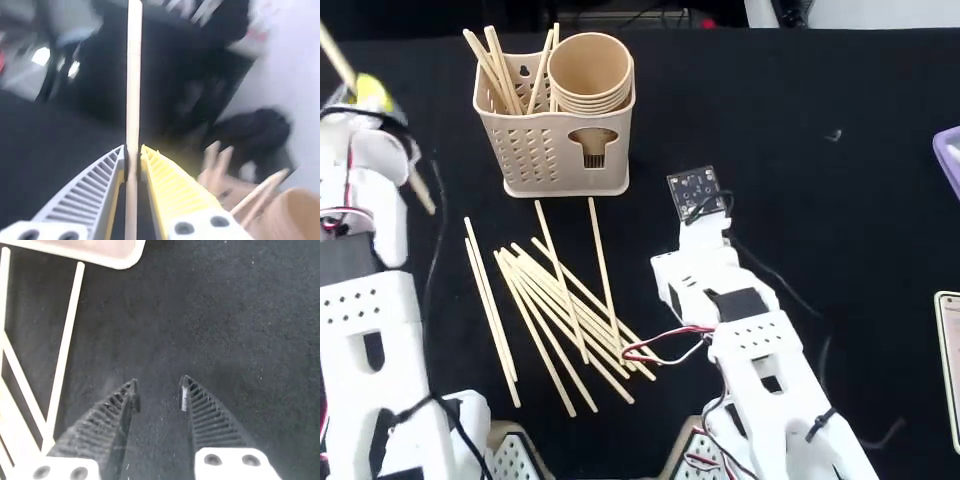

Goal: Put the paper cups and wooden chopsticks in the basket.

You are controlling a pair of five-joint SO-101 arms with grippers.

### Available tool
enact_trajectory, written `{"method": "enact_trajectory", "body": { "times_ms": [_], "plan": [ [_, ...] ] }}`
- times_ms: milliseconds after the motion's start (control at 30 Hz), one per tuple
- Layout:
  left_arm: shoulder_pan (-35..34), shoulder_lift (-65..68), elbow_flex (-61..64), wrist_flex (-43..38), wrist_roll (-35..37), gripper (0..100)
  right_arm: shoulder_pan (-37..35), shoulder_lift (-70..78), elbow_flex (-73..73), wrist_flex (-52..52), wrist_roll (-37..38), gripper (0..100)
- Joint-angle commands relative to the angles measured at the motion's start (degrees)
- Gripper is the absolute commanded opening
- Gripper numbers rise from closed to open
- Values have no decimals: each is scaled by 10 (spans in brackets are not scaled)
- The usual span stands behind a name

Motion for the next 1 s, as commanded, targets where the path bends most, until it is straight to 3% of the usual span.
{"method": "enact_trajectory", "body": {
  "times_ms": [0,267,433,533,767,967],
  "plan": [
    [51,-18,-45,-92,8,29,8,-2,3,-19,1,135],
    [175,51,-44,-292,4,30,9,-2,22,-50,2,134],
    [186,118,-44,-385,4,30,9,-2,21,-50,2,134],
    [189,149,-44,-418,1,30,8,-2,20,-50,2,134],
    [208,218,-38,-462,-107,30,8,-2,19,-50,2,134],
    [204,276,-39,-519,-113,30,8,-2,19,-50,2,134]
  ]
}}
